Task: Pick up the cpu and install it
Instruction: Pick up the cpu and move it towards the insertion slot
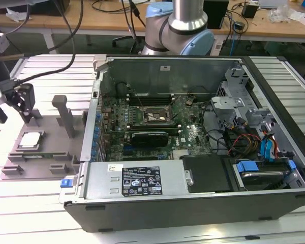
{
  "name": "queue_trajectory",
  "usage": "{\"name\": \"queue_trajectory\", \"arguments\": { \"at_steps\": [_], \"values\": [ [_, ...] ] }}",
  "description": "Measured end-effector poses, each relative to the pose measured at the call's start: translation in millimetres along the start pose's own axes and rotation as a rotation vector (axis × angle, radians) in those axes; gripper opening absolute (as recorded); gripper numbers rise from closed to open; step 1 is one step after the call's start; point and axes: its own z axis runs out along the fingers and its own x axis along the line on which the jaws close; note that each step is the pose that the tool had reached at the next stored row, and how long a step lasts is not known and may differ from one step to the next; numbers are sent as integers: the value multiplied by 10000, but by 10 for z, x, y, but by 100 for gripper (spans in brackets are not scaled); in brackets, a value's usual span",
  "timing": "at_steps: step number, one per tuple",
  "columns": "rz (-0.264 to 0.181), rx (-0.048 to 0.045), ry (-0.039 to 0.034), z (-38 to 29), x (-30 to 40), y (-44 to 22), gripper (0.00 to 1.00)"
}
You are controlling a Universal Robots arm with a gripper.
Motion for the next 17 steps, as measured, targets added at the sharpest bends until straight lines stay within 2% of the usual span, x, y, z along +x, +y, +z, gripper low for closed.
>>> {"name": "queue_trajectory", "arguments": {
  "at_steps": [17],
  "values": [
    [-12, 1, 0, 382, 1, 8, 60]
  ]
}}
